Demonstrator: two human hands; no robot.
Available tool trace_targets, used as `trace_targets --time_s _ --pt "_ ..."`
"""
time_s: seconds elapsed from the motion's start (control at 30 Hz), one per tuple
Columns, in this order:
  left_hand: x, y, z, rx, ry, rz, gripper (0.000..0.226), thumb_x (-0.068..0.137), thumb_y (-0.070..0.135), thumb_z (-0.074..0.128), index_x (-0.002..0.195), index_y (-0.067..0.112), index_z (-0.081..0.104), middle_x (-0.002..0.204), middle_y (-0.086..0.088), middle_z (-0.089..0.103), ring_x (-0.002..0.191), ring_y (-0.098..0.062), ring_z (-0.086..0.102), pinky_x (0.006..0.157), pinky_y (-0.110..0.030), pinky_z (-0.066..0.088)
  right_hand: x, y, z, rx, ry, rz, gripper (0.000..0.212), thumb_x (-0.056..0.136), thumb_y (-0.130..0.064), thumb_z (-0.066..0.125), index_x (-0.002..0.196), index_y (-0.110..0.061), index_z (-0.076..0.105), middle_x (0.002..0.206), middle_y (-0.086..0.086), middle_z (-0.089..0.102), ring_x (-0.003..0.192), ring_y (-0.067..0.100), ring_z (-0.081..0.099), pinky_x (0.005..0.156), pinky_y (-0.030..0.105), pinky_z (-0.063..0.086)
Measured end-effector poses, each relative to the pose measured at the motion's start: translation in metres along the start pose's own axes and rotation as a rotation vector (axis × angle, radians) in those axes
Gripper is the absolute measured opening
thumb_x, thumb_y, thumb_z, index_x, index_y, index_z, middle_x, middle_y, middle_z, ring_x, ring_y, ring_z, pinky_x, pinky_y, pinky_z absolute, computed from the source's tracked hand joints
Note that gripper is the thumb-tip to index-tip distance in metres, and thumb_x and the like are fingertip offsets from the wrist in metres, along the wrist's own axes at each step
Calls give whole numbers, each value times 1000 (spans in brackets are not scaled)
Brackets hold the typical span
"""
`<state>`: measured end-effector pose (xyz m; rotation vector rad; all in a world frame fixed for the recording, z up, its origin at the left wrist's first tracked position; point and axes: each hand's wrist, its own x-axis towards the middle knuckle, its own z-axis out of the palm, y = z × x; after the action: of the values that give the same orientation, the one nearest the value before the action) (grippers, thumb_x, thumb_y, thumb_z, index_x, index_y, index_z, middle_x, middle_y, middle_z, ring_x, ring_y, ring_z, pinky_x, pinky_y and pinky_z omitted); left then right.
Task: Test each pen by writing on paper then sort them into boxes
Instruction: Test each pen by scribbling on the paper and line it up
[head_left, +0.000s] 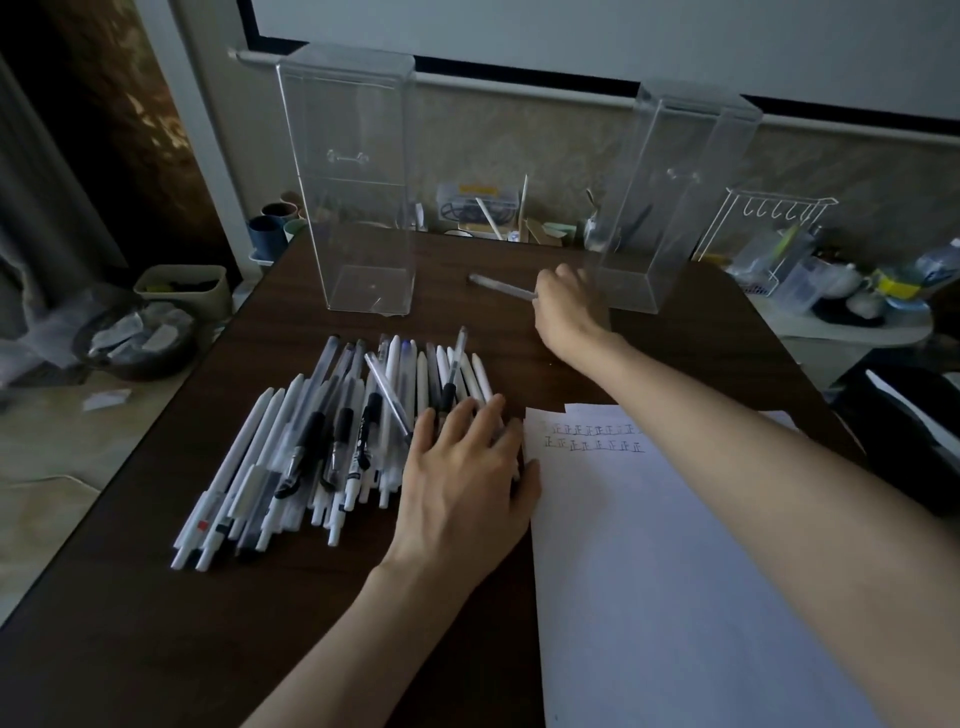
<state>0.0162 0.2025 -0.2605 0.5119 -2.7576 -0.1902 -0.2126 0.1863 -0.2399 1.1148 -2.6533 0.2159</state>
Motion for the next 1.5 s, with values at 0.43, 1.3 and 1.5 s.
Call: trace_targets --time_s 0.43,1.3,1.5 --pt "-2 14 -7 -49 105 65 51 91 50 37 112 13 65 118 -6 62 118 -27 51 103 -47 32 -174 57 -92 1242 -134 248 14 92 -6 53 78 -8 56 55 0 60 53 3 54 52 13 41" --pt "-13 45 -8 -363 26 268 42 93 51 33 88 18 59 52 8 40 43 -26 47 40 -27 35 -202 74 -67 1467 -485 -74 16 82 -18 62 80 -3 63 68 6 65 65 18 55 59 26 43" --pt "-11 45 -8 -321 39 155 55 83 71 26 108 24 42 54 8 40 46 -19 48 44 -27 32 -194 87 -71 1615 -449 -11 26 82 -14 42 93 -3 64 77 18 69 67 26 62 58 28 47"
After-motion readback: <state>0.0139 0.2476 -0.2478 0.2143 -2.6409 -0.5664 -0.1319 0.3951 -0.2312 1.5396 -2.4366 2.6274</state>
